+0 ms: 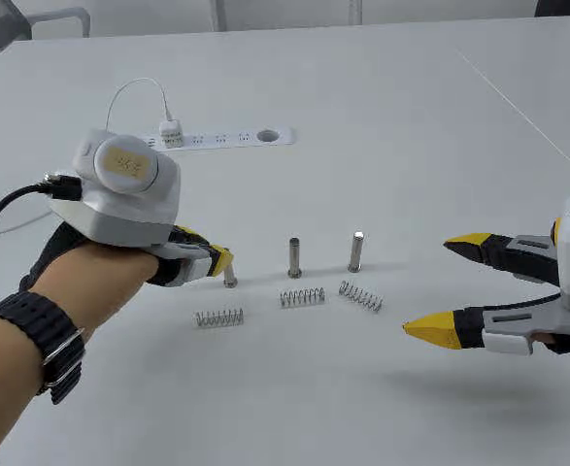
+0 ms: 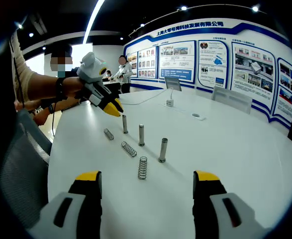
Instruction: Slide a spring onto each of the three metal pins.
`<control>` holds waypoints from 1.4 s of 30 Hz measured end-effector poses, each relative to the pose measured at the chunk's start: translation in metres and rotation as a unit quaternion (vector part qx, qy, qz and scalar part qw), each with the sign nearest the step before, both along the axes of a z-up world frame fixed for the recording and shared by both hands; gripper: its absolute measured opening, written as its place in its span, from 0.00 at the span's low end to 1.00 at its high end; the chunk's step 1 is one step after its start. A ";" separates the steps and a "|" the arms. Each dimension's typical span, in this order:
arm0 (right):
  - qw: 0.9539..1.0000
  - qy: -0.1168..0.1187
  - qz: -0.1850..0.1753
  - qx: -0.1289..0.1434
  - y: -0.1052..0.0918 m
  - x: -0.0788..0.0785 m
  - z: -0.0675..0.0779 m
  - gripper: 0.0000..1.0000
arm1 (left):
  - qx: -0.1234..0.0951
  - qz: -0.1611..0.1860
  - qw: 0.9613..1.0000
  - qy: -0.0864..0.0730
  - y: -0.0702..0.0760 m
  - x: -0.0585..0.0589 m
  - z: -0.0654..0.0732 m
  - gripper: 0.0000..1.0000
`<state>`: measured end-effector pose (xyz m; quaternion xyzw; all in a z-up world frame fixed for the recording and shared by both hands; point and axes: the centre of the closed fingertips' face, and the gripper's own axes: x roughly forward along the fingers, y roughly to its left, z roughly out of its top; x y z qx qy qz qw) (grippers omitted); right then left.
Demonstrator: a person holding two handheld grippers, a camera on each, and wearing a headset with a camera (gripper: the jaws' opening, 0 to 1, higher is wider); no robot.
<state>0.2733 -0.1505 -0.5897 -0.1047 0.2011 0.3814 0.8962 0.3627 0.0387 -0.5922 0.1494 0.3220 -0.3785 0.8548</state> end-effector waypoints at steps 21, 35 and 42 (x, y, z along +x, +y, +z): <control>1.000 -0.002 -0.006 -0.005 0.003 0.000 0.003 0.76 | -0.010 -0.036 0.999 0.009 0.016 -0.020 -0.009 0.20; 1.000 -0.003 -0.010 -0.010 0.004 0.001 0.004 0.76 | -0.017 -0.115 0.993 0.034 0.016 -0.040 -0.029 0.21; 1.000 -0.001 -0.013 -0.011 0.004 0.001 0.003 0.76 | -0.008 -0.146 0.989 0.036 0.018 -0.044 -0.042 0.22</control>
